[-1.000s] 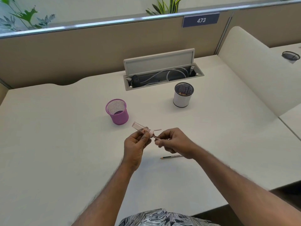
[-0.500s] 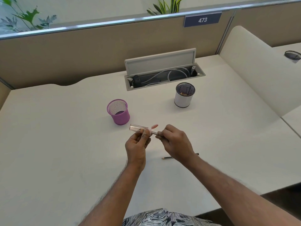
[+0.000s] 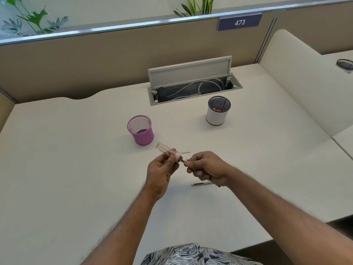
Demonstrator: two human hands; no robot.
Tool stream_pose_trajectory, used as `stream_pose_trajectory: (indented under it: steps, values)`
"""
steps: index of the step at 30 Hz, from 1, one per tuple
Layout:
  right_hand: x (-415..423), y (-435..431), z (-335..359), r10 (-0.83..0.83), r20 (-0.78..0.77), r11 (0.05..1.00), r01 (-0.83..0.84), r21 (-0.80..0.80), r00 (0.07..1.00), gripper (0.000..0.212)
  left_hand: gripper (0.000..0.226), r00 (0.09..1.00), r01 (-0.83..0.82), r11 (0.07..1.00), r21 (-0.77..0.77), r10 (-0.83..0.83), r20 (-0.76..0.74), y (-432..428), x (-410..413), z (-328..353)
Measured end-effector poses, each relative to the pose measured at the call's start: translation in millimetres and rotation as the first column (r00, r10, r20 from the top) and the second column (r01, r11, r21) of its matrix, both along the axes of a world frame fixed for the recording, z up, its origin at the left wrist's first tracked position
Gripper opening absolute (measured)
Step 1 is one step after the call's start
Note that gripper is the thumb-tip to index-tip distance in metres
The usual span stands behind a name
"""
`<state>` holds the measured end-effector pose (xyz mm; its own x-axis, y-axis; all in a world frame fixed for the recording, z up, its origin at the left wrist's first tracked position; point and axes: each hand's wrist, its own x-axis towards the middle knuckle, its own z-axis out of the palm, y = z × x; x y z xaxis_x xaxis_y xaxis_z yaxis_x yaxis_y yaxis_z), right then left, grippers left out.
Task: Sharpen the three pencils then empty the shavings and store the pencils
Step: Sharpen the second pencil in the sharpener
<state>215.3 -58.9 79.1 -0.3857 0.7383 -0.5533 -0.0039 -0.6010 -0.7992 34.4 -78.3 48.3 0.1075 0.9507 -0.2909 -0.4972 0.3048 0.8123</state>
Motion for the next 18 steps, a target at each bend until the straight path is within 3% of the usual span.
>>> stream_pose_trajectory:
  steps: [2, 5, 8, 10, 12, 14, 16, 18]
  values:
    - [1, 0, -3, 0.010, -0.085, 0.992, -0.021, -0.123, 0.996, 0.028, 0.019, 1.000, 0.020, 1.000, 0.001, -0.020, 0.002, 0, 1, 1]
    - [0, 0, -3, 0.016, -0.114, 0.992, -0.030, -0.119, 0.993, 0.021, 0.022, 1.000, 0.013, 1.000, 0.015, -0.013, -0.019, 1, 0, 2]
    - [-4, -2, -2, 0.009, -0.040, 0.998, -0.007, 0.057, 0.999, 0.011, 0.023, 0.996, -0.007, 0.999, 0.054, 0.012, -0.092, 1, -1, 3]
    - [-10, -5, -3, -0.065, 0.131, 0.966, 0.029, 0.256, 0.989, 0.017, 0.022, 0.989, -0.027, 0.996, 0.080, 0.038, -0.145, -1, 1, 2]
    - [-16, -9, -6, -0.223, 0.368, 0.831, -0.021, 0.556, 0.903, 0.018, 0.021, 0.980, -0.111, 0.993, 0.051, 0.118, -0.161, -3, 4, 1]
    - [-20, -14, -12, -0.393, 0.488, 0.571, -0.210, 0.794, 0.779, 0.015, 0.021, 0.968, -0.189, 0.982, 0.015, 0.189, -0.165, -2, 7, 0]
    - [-19, -18, -15, -0.528, 0.521, 0.361, -0.378, 0.852, 0.671, 0.010, 0.020, 0.959, -0.233, 0.973, -0.008, 0.228, -0.166, -3, 10, -2]
    - [-17, -19, -19, -0.587, 0.511, 0.258, -0.454, 0.853, 0.627, 0.007, 0.014, 0.956, -0.261, 0.965, -0.029, 0.254, -0.149, -4, 13, -3]
